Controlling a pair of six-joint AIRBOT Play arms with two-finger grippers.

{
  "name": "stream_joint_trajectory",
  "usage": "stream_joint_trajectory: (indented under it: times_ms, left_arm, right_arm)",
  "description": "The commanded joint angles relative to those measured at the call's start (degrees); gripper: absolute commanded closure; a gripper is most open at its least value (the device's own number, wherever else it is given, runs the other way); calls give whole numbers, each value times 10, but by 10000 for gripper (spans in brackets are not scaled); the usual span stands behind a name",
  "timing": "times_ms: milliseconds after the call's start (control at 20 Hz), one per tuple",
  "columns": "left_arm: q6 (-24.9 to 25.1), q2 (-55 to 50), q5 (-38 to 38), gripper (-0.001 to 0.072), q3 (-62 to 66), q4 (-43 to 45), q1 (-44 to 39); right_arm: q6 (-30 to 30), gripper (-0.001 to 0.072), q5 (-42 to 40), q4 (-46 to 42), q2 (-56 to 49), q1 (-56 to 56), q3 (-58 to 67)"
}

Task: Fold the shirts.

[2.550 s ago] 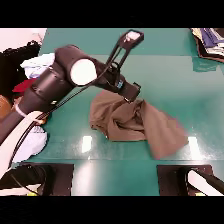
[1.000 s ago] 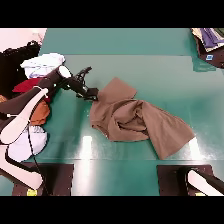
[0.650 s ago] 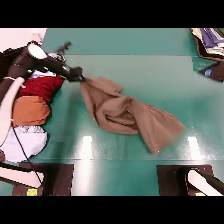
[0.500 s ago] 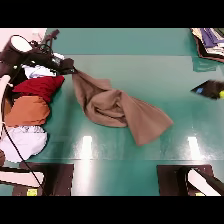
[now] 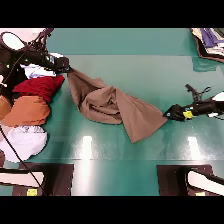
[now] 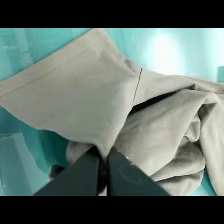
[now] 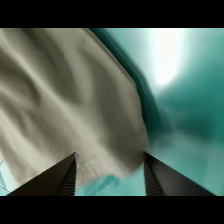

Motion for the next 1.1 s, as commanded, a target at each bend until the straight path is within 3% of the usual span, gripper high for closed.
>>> stream_joint_trajectory:
  times_ms: [0, 100, 150, 400, 700, 900, 1050]
  left_arm:
    - [1, 1, -3, 681, 0, 1, 1]
    - [1, 1, -10, 682, 0, 1, 1]
    - [0, 1, -15, 683, 0, 1, 1]
    - [-6, 97, 30, 683, 29, 11, 13]
    - [1, 266, 38, 682, 181, 12, 21]
    - [-19, 343, 43, 683, 269, 12, 21]
    - [-19, 391, 92, 685, 277, 6, 21]
  right_arm:
    - [0, 302, -19, 0, -54, 42, 18]
    - [-5, 602, -19, -1, -67, 50, 39]
    - [-7, 699, -19, 0, -68, 50, 48]
    - [-6, 699, -9, 3, 23, 30, 171]
    - [-6, 699, -48, 2, 190, -23, 419]
    - [-6, 699, -54, 2, 265, -77, 515]
    - [-6, 699, -26, 2, 288, -136, 582]
